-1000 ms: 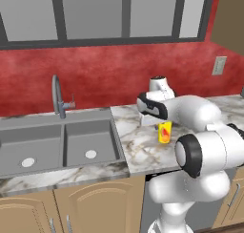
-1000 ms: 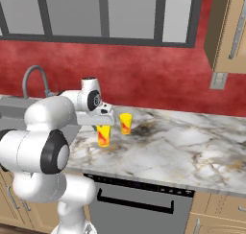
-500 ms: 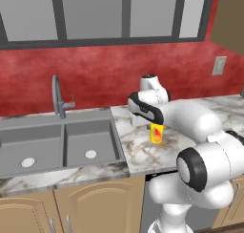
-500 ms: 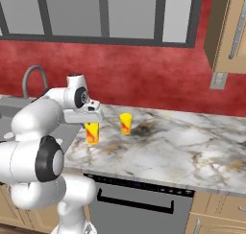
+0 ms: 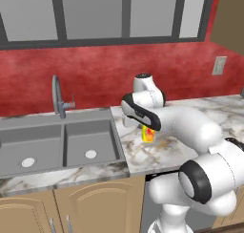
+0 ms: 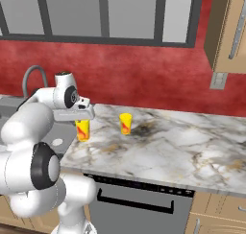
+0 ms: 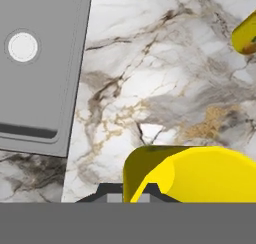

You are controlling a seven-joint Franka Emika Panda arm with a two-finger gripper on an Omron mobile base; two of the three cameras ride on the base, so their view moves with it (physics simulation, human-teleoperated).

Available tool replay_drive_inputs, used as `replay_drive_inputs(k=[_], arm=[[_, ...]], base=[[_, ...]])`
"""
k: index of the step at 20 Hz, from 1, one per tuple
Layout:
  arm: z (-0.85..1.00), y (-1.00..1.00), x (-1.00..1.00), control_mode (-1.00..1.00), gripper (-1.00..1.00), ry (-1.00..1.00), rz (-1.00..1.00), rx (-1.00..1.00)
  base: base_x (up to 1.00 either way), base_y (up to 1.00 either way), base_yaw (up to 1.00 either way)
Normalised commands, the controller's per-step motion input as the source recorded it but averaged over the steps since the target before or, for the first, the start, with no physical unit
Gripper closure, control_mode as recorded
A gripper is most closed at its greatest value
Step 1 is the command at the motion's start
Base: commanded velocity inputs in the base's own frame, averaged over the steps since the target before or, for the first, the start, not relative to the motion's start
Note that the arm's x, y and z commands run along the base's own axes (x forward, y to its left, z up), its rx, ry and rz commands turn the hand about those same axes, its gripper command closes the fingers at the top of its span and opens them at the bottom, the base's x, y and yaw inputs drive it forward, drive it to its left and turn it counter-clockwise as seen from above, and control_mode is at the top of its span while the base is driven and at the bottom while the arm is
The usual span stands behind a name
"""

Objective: Place the cup in the left basin and the cup in the right basin of the sink.

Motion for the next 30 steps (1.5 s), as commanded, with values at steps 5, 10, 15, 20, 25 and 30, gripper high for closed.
replay_drive_inputs(k=[5, 10, 15, 20, 25, 30], arm=[[0.06, 0.28, -0.07, -1.0, 1.0, -0.15, 0.09, 0.05], [0.0, 0.32, -0.06, -1.0, 1.0, -0.15, 0.07, 0.05], [0.0, 0.27, -0.06, -1.0, 1.0, -0.11, 0.06, 0.08], [0.0, 0.19, -0.07, -1.0, 1.0, -0.08, 0.06, 0.11], [0.0, 0.25, -0.05, -1.0, 1.0, -0.08, 0.06, 0.1], [0.02, 0.28, -0.05, -1.0, 1.0, -0.14, 0.06, 0.09]], base=[[0.0, 0.0, 0.0], [0.0, 0.0, 0.0], [0.0, 0.0, 0.0], [0.0, 0.0, 0.0], [0.0, 0.0, 0.0], [0.0, 0.0, 0.0]])
